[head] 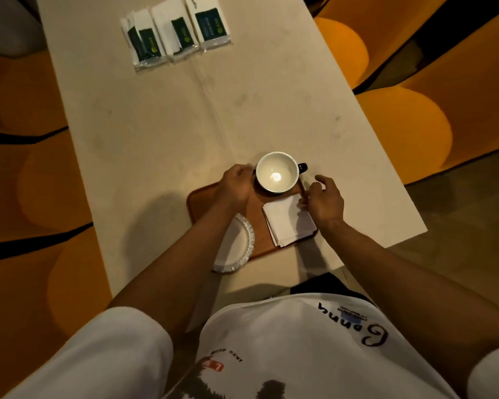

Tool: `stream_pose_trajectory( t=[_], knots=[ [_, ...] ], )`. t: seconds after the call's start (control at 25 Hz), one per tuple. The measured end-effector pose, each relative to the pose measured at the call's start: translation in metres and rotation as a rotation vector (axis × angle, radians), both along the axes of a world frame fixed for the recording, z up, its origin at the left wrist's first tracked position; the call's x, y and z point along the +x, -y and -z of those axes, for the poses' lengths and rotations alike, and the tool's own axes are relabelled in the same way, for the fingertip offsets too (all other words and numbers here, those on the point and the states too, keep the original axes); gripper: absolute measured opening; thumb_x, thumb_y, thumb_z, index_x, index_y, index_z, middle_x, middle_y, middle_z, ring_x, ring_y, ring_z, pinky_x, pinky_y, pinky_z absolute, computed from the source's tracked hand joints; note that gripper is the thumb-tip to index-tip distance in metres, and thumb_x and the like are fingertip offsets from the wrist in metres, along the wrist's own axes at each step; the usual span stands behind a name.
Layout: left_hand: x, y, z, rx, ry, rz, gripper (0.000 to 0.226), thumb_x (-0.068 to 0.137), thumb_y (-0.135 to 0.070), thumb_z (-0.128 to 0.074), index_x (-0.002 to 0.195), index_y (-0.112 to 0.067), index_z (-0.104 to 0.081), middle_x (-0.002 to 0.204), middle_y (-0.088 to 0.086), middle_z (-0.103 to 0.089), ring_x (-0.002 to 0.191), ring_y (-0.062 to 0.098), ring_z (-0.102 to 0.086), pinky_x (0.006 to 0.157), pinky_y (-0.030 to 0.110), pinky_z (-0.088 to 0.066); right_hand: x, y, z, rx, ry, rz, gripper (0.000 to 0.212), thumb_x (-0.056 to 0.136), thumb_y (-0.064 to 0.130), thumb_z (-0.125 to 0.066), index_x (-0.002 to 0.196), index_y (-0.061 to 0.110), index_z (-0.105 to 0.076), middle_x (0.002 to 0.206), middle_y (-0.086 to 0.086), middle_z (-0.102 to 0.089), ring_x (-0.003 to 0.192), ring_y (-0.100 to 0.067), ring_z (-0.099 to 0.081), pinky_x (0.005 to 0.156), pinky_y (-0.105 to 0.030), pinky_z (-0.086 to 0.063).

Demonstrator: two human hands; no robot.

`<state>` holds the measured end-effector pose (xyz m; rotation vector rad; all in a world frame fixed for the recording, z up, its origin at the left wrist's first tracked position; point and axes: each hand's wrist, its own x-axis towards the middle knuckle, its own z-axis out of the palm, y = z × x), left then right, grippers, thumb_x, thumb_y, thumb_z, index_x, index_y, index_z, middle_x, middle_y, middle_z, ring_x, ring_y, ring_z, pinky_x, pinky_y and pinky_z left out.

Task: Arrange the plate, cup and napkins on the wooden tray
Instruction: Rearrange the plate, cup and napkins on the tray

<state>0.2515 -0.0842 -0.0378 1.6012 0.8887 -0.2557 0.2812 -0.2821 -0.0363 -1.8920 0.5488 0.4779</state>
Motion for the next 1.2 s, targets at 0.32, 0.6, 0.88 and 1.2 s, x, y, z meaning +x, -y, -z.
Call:
stream_pose_trajectory(
  t=[0.32, 0.6, 0.88, 1.2],
  knots=[
    [0.065, 0.019, -0.002, 0.089, -0.114, 0.122, 0.056, 0.102, -0.048, -0.025, 0.120, -0.017, -0.069, 0.123, 0.010, -0.067, 0.108, 0.029, -0.061, 0.098, 0.045, -0.048, 0.033, -0.008, 0.009, 0.081, 0.015, -0.165, 0.044, 0.089, 0.043, -0.048, 0.131, 0.032, -0.052, 0.102, 0.005, -0.068, 0.068, -0.007, -0.071, 0.052, -0.019, -0.056],
    [0.066, 0.014, 0.006, 0.045, -0.079, 0.065, 0.056, 0.104, -0.047, -0.025, 0.100, -0.021, -0.075, 0.113, 0.010, -0.072, 0.103, 0.028, -0.066, 0.087, 0.039, -0.050, 0.040, -0.008, 0.012, 0.023, 0.101, -0.347, 0.041, 0.092, 0.029, -0.056, 0.131, 0.042, -0.054, 0.102, 0.025, -0.062, 0.082, 0.002, -0.066, 0.072, -0.012, -0.052],
    [0.050, -0.003, 0.006, 0.028, -0.107, -0.004, 0.066, 0.105, -0.051, -0.021, 0.107, -0.016, -0.077, 0.114, 0.011, -0.073, 0.103, 0.028, -0.067, 0.091, 0.041, -0.051, 0.026, -0.023, 0.015, 0.056, 0.152, -0.436, 0.035, 0.092, 0.024, -0.056, 0.122, 0.043, -0.062, 0.109, 0.021, -0.064, 0.090, 0.002, -0.060, 0.077, -0.006, -0.045],
    [0.017, -0.038, 0.008, 0.059, -0.122, -0.091, 0.061, 0.105, -0.050, -0.022, 0.096, -0.023, -0.076, 0.114, 0.010, -0.073, 0.101, 0.028, -0.066, 0.085, 0.037, -0.051, 0.007, -0.059, 0.020, 0.132, 0.141, -0.500, 0.031, 0.092, 0.017, -0.060, 0.121, 0.028, -0.065, 0.115, 0.013, -0.067, 0.102, -0.005, -0.061, 0.082, -0.015, -0.049]
  ],
)
